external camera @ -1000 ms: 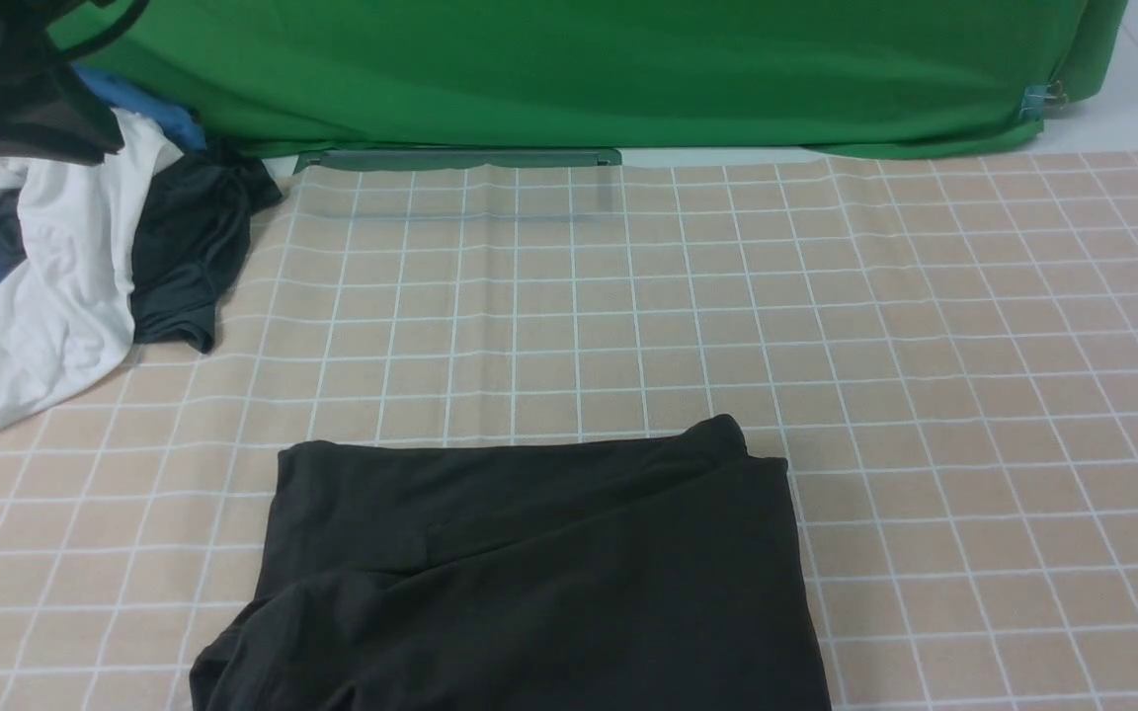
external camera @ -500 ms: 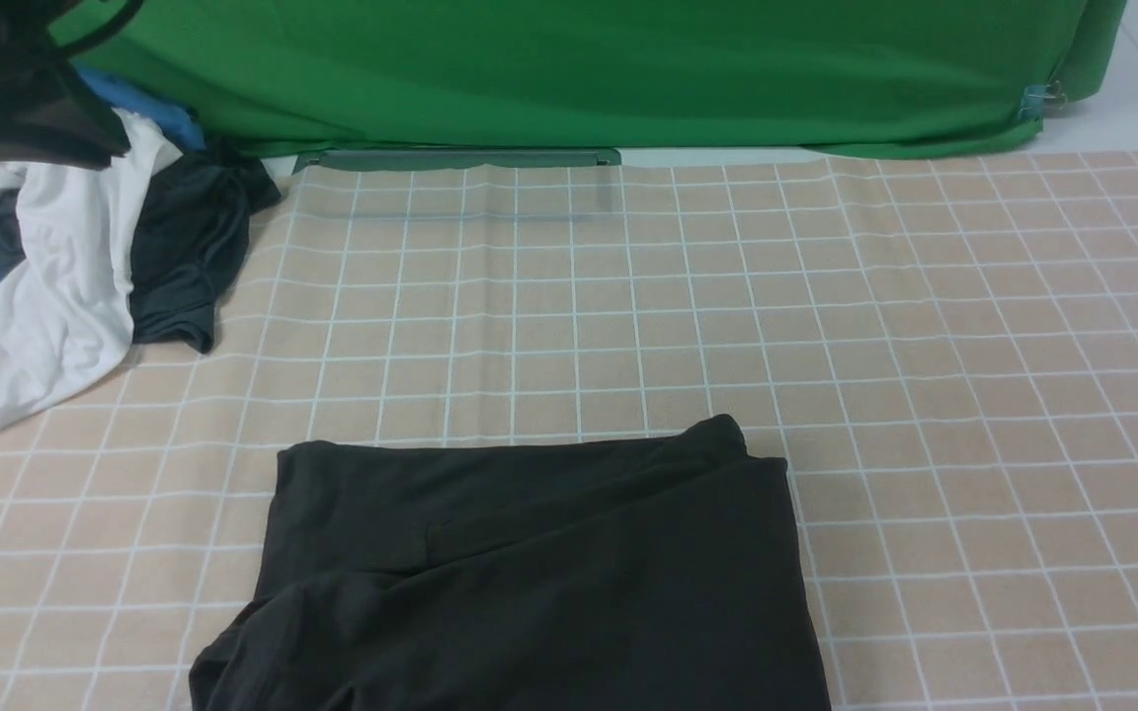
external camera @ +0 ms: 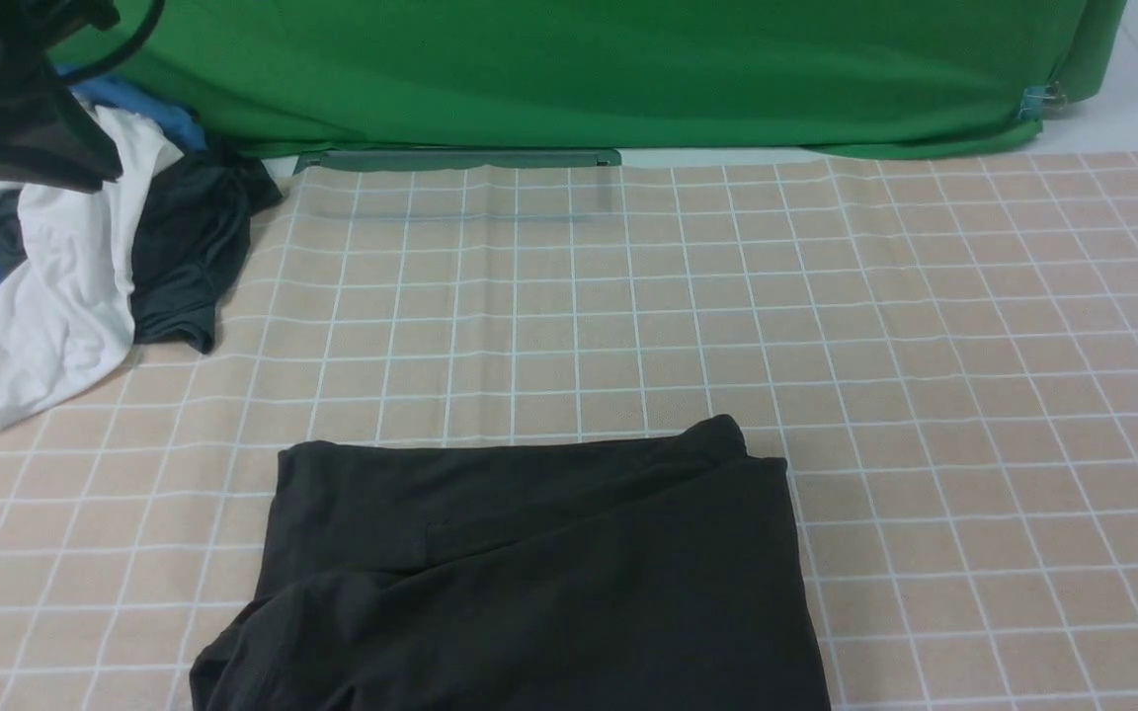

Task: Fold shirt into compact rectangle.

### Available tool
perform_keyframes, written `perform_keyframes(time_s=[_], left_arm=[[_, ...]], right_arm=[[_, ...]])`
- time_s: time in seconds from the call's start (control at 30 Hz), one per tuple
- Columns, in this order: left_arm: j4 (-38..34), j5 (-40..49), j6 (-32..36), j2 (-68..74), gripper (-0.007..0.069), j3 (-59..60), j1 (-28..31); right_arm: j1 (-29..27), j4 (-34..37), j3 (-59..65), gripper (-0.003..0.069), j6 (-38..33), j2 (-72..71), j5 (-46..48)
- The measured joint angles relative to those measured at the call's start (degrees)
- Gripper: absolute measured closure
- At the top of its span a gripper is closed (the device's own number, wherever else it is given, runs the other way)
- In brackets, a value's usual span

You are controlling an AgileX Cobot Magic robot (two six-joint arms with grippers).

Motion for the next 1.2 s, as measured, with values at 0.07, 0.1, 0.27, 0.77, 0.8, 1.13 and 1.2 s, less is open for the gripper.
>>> perform_keyframes(time_s=[0.07,0.1,0.27,0.77,0.8,1.13,1.2], left_arm=[[0.20,0.04,1.67,0.00,0.0589,0.00,0.00],[0.25,0.04,2.66,0.00,0.0589,0.00,0.00],[0.37,0.21,4.67,0.00,0.0589,0.00,0.00],[0.58,3.16,8.91,-4.64,0.0589,0.00,0.00],[0.58,3.17,9.50,-5.51,0.0589,0.00,0.00],[-0.02,2.32,11.16,-16.14,0.0589,7.18,0.00],[-0.08,1.00,11.22,-19.18,0.0589,10.80,0.00]], right_arm=[[-2.81,0.07,0.02,0.0546,0.00,-0.13,1.06],[-4.51,0.11,0.02,0.0543,0.00,-0.13,1.54],[-6.97,0.11,0.02,0.0530,0.00,-0.13,2.93],[-6.97,0.37,0.02,0.0495,0.00,-0.13,3.49],[-6.97,0.37,0.02,0.0494,0.00,-0.13,3.49],[-6.97,0.61,0.02,0.0476,-8.21,-0.13,3.89],[-6.97,0.74,0.02,0.0470,-11.04,-0.13,4.34]])
